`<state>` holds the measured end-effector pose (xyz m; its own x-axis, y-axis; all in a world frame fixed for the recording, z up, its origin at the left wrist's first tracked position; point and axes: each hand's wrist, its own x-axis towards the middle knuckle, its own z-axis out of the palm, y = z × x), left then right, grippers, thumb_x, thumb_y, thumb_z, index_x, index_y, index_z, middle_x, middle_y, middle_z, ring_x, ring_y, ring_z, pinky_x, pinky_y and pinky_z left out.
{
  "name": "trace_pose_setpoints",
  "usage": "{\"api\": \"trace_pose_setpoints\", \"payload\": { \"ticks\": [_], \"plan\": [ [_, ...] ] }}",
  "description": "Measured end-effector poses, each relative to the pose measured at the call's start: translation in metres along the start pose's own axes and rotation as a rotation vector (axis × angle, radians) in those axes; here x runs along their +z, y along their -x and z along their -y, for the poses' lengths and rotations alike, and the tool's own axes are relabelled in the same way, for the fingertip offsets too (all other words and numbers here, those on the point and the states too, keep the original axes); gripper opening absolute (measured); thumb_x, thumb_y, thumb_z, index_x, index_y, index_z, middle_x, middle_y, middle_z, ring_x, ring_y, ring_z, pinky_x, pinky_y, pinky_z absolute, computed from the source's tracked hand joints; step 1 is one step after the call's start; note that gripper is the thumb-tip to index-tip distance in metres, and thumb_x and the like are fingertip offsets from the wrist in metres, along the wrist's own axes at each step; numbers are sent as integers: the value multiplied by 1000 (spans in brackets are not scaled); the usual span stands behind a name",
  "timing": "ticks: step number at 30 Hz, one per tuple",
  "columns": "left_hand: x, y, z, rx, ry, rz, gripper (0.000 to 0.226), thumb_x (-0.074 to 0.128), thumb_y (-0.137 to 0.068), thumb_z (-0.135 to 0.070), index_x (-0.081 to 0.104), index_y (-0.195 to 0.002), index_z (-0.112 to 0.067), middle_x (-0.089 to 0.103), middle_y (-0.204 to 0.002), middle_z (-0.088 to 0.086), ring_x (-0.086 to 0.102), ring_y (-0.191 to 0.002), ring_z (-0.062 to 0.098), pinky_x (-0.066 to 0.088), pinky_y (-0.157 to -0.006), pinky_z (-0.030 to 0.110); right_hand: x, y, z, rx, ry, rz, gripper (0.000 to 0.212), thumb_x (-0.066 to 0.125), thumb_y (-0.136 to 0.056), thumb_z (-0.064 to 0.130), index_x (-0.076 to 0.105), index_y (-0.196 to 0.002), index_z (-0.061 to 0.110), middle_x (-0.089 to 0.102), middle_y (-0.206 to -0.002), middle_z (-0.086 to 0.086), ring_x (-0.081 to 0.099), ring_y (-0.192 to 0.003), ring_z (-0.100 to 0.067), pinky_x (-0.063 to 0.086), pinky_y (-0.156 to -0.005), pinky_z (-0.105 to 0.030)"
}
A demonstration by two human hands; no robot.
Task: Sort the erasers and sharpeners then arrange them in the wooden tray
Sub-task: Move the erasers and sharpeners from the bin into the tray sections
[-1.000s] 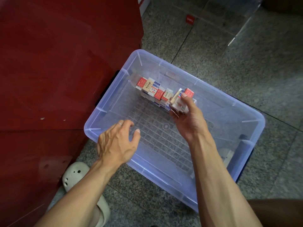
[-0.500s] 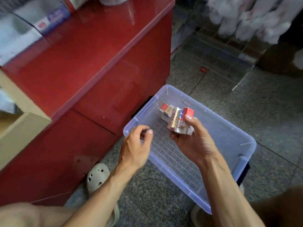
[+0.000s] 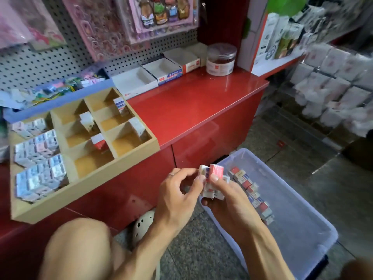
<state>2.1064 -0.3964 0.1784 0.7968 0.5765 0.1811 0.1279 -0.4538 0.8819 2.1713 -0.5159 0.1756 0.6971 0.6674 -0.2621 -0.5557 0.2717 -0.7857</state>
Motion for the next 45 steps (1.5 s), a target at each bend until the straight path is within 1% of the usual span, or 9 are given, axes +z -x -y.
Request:
{"api": "trace_pose_setpoints", "payload": {
  "ticks": [5,13,20,26,31,34,39,41,45],
  "plan": [
    [-37,-1,-7,-55,9,-61,6,70,-88,-22,74,-88,-26,72,-83,-17,65,-82,-1,47,-71,14,32,-3,-2,6,38,33,45,68,-84,31,69,-120,3,65,-97,-12,59,-79,-15,44,-61,-24],
    [-74,-26,-20,-147,52,-193,10,65,-88,-27,68,-83,-19,71,-73,-7,67,-69,6,53,-65,31,85,-24,-3,-5,-73,-31,34,73,-83,34,75,-105,8,69,-94,-13,61,-79,-18,42,-64,-28],
    [-105,-52,-24,-117,125,-270,7,62,-92,-18,67,-97,-21,72,-78,-7,68,-72,5,52,-64,19,121,-50,-2,67,-294,-76,28,71,-74,23,71,-96,6,71,-94,-14,62,-83,-20,43,-75,-30],
    [-115,-65,-17,-111,169,-244,10,57,-92,-26,67,-90,-26,72,-78,6,70,-74,28,59,-68,49,141,-70,4,59,-327,-47,31,69,-73,16,66,-99,0,69,-94,-17,67,-80,-20,52,-73,-28],
    [-141,-83,-11,-271,383,-324,23,62,-93,-11,71,-111,-24,73,-84,-6,67,-69,2,54,-60,22,153,-89,14,43,-270,-113,11,66,-84,12,66,-90,3,70,-72,-9,66,-59,-12,51,-50,-20],
    [-169,-98,4,-239,280,-334,40,61,-92,-11,63,-118,-41,65,-90,-8,61,-74,-4,48,-64,11,159,-102,16,32,-246,-99,23,72,-70,18,67,-88,5,69,-75,-9,64,-64,-14,51,-51,-19],
    [-213,-130,41,-221,-152,-303,32,68,-86,-7,56,-98,-34,65,-95,-8,65,-88,16,54,-81,35,164,-115,17,38,-168,-55,20,68,-84,13,79,-67,12,70,-75,-9,65,-64,-16,48,-50,-19],
    [-224,-141,54,-244,-323,-301,32,72,-83,-7,55,-99,-29,63,-94,-7,64,-87,17,49,-77,31,167,-118,19,39,-168,-40,10,70,-77,16,75,-82,10,69,-77,-10,65,-66,-16,49,-50,-20],
    [-226,-158,73,-281,-534,-236,24,79,-79,-14,59,-90,-24,62,-88,-6,63,-87,21,52,-77,34,167,-126,19,42,-137,-29,30,72,-68,20,67,-94,6,69,-81,-12,65,-72,-19,49,-50,-21]
  ]
}}
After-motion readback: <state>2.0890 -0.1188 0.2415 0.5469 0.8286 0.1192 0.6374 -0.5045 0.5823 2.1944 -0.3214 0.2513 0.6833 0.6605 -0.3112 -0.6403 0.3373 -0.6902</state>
